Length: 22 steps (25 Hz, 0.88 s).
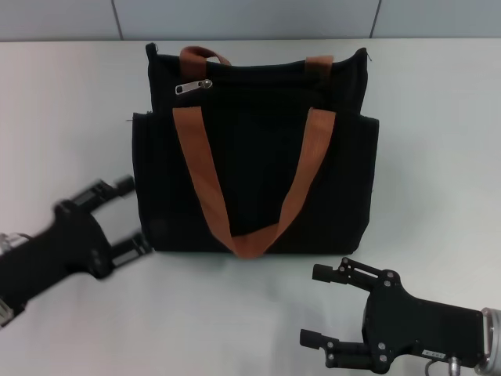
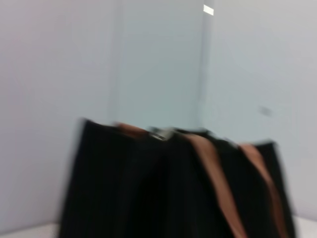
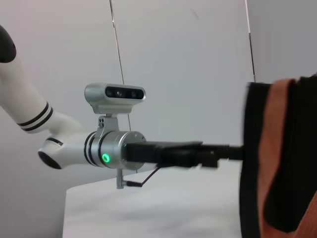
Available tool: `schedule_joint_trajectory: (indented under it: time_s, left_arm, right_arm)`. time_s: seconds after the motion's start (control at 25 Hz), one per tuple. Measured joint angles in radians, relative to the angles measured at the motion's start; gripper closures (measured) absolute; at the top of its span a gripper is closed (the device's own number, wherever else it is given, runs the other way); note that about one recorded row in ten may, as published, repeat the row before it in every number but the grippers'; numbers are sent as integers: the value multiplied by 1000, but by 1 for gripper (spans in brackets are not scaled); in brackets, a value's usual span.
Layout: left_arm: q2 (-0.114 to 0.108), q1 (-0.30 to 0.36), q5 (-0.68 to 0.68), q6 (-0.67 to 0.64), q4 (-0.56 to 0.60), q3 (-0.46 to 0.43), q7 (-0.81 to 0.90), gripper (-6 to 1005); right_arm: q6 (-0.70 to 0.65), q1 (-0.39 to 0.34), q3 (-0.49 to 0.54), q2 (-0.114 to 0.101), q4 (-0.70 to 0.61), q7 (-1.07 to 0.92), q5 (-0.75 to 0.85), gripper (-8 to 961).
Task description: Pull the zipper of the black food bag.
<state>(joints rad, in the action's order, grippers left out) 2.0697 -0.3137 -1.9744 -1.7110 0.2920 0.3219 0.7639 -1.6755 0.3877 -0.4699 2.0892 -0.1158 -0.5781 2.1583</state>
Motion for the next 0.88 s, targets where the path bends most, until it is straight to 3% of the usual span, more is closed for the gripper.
schedule_joint_trajectory:
  time_s: [0.08, 0.4, 0.56, 0.68, 0.88]
  left_arm:
    - [-3, 8, 1, 3, -15, -73, 0, 214]
    - [-6, 32, 4, -4, -9, -170, 0, 218]
    - [-3, -16, 10, 64, -17, -262, 8, 221]
    - [-2, -53, 6, 128, -20, -267, 14, 223]
    - [-3, -117, -19, 185, -18, -190, 34, 226]
  right_arm:
    - [1, 0, 6, 0, 10, 24, 0, 119]
    - [22, -3, 25, 0, 30, 37, 0, 119]
    - [24, 6, 25, 0, 35, 38, 0, 118]
    - [24, 8, 24, 0, 36, 38, 0, 118]
    - [25, 8, 25, 0, 36, 38, 0, 119]
